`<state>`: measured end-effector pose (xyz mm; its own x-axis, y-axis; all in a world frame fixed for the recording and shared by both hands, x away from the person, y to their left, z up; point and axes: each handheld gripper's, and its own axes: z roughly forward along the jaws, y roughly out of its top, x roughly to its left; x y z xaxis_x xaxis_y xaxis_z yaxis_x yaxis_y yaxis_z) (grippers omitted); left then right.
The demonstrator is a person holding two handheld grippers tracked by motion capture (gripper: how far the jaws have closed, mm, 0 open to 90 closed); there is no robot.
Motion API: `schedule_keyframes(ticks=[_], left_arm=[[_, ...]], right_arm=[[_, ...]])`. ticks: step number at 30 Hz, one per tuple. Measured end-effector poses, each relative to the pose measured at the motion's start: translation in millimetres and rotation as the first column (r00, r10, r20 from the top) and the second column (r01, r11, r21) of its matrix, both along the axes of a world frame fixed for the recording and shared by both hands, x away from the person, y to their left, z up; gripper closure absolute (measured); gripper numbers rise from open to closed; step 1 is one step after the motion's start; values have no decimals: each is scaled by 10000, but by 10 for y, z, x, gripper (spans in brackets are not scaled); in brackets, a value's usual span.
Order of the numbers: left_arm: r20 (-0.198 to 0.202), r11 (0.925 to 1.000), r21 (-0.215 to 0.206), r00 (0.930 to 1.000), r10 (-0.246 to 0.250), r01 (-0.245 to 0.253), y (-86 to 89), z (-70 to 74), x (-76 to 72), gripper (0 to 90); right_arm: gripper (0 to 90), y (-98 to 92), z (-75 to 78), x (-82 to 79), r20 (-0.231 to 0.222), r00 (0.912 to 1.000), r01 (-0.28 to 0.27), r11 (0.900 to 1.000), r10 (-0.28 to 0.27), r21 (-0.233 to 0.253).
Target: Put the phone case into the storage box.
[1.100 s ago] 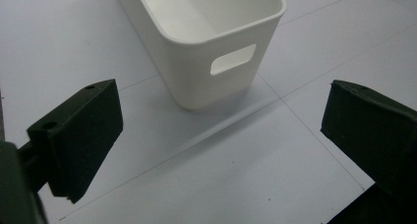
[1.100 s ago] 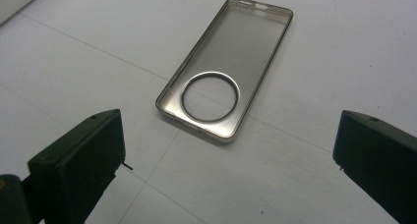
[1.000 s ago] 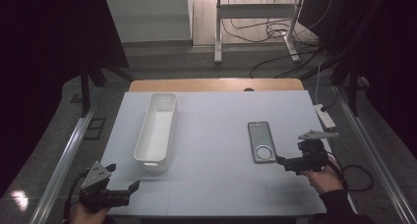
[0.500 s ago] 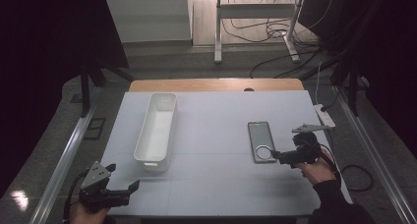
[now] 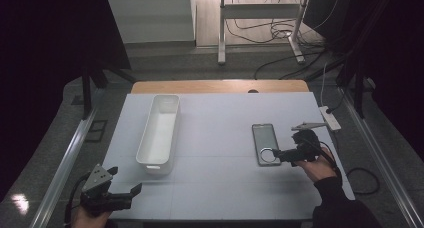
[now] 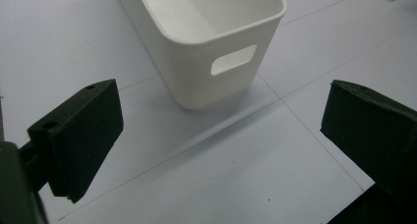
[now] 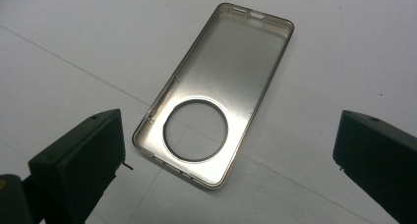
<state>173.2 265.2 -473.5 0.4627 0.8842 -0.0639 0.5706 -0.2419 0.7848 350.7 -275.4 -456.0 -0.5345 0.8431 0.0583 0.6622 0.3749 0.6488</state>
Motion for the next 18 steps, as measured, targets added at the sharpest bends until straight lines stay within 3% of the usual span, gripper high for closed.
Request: schedule_keyframes(ticks=[18], left_arm=[[-2, 10000, -38, 10000, -27, 27, 4, 0, -2, 32]], right_arm=[[0, 156, 23, 208, -307, 9995, 99, 9999, -101, -61]])
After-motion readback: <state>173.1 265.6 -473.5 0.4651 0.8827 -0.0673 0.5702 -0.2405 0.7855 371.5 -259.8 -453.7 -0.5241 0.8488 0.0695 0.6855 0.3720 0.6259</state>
